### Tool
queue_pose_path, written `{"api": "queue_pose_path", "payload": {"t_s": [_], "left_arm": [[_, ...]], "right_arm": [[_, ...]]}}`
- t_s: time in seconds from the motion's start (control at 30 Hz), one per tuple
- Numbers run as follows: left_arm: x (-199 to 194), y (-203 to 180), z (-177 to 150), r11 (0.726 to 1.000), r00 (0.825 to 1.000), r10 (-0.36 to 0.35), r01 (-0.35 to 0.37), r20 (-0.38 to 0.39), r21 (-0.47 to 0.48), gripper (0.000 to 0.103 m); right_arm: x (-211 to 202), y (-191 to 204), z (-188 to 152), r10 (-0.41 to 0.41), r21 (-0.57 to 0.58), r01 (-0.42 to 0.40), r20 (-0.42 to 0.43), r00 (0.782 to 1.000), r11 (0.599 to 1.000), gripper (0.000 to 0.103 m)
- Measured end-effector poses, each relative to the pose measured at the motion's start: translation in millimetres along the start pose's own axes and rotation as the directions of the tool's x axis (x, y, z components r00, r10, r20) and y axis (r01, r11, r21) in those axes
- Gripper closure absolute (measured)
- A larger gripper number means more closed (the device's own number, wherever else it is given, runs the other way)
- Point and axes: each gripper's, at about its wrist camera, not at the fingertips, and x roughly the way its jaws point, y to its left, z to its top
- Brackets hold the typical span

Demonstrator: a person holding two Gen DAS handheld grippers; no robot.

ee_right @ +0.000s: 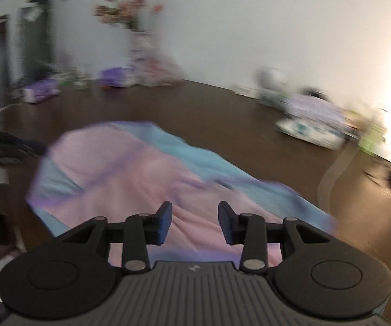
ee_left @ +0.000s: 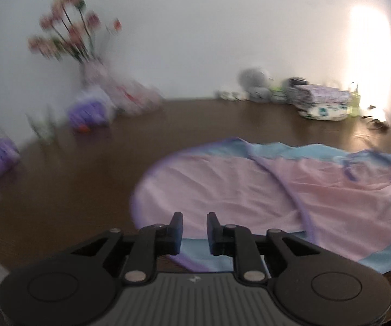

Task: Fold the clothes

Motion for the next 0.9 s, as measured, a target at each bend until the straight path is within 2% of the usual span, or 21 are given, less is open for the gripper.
{"api": "queue_pose_path", "payload": {"t_s": [0.07,0.1,0.17,0.23,0.33,0.4,0.5,0.6,0.63,0.7,0.8,0.9], "left_arm": [[3,-9,-3,0.996,0.996,-0.083,0.083,0.005,0.006,0.087],[5,-14,-4,0.992,0.992,-0.125,0.125,0.008,0.008,0.084],[8,-20,-8,0.975,0.975,-0.223,0.223,0.008,0.003,0.076],[10,-18,-12,0.966,0.966,-0.257,0.257,0.015,-0.018,0.075],[18,-8,-16,0.964,0.968,-0.251,0.252,0.021,-0.089,0.077],[24,-1,-18,0.96,0.968,-0.249,0.248,0.01,-0.126,0.079],[25,2,-21,0.956,0.964,-0.265,0.266,0.026,-0.127,0.079],[21,-1,-25,0.967,0.97,-0.238,0.241,0.039,-0.088,0.081],[19,-3,-26,0.971,0.973,-0.225,0.228,0.044,-0.074,0.082],[16,-8,-29,0.978,0.978,-0.203,0.205,0.054,-0.042,0.083],[16,-14,-31,0.983,0.981,-0.186,0.185,0.06,0.012,0.083],[17,-12,-30,0.98,0.978,-0.198,0.197,0.059,0.018,0.083]], "right_arm": [[25,16,26,0.039,-0.046,-0.04,-0.008,0.999,0.998,0.065],[39,23,38,0.057,-0.058,-0.057,-0.013,0.998,0.997,0.065],[80,34,66,0.115,-0.048,-0.118,-0.053,0.992,0.992,0.065],[127,43,86,0.157,-0.013,-0.16,-0.108,0.982,0.987,0.066],[184,51,93,0.117,0.045,-0.11,-0.197,0.973,0.993,0.073],[196,54,89,0.098,0.05,-0.089,-0.198,0.975,0.995,0.073],[198,63,81,0.05,0.001,-0.051,-0.153,0.987,0.999,0.074],[201,76,78,-0.046,-0.11,0.032,-0.129,0.991,0.993,0.097],[202,78,79,-0.071,-0.126,0.055,-0.123,0.99,0.99,0.102],[203,77,87,-0.091,-0.119,0.077,-0.115,0.989,0.99,0.102],[203,67,103,-0.078,-0.046,0.074,-0.092,0.993,0.996,0.102],[210,58,112,-0.091,-0.024,0.09,-0.087,0.992,0.996,0.102]]}}
